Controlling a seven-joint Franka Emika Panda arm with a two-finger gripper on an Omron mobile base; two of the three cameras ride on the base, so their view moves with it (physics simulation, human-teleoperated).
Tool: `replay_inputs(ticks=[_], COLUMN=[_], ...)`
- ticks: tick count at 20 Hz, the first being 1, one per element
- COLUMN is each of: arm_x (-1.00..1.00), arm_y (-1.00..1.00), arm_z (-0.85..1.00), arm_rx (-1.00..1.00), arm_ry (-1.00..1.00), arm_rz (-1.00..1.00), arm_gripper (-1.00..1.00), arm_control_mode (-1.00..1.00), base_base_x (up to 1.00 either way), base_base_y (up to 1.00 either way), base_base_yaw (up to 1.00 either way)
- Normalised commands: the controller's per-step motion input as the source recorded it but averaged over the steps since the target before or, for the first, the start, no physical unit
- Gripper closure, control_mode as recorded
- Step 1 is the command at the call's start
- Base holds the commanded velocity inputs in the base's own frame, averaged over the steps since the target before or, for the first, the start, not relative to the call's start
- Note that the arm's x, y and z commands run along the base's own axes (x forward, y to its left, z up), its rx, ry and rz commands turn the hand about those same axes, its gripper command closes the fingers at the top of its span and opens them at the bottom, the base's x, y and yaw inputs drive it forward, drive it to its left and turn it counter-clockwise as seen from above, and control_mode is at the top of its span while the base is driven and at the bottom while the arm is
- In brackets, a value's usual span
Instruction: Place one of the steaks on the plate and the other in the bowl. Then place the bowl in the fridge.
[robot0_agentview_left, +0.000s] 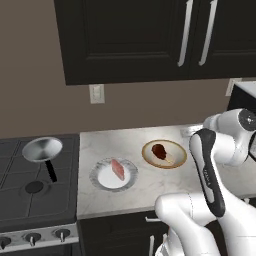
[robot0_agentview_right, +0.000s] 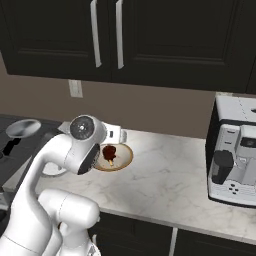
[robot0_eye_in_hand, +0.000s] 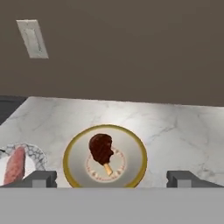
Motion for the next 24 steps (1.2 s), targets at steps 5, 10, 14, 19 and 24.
replay_inputs(ticks=[5, 10, 14, 19, 24], arm_x=[0.0, -0.24, -0.31, -0.22, -0.08], arm_y=[0.0, 0.0, 0.0, 0.0, 0.02], arm_z=[0.0, 0.0, 0.0, -0.03, -0.23], arm_rx=[0.19, 0.2, 0.27, 0.4, 0.46], arm_ry=[0.1, 0.05, 0.02, 0.09, 0.11], arm_rz=[-0.35, -0.28, -0.24, -0.18, -0.13], arm_gripper=[-1.0, -1.0, -1.0, -1.0, -1.0], arm_control_mode=[-1.0, -1.0, -1.0, -1.0, -1.0], base_base_x=[0.0, 0.0, 0.0, 0.0, 0.0], base_base_y=[0.0, 0.0, 0.0, 0.0, 0.0], base_base_yaw=[0.0, 0.0, 0.0, 0.0, 0.0])
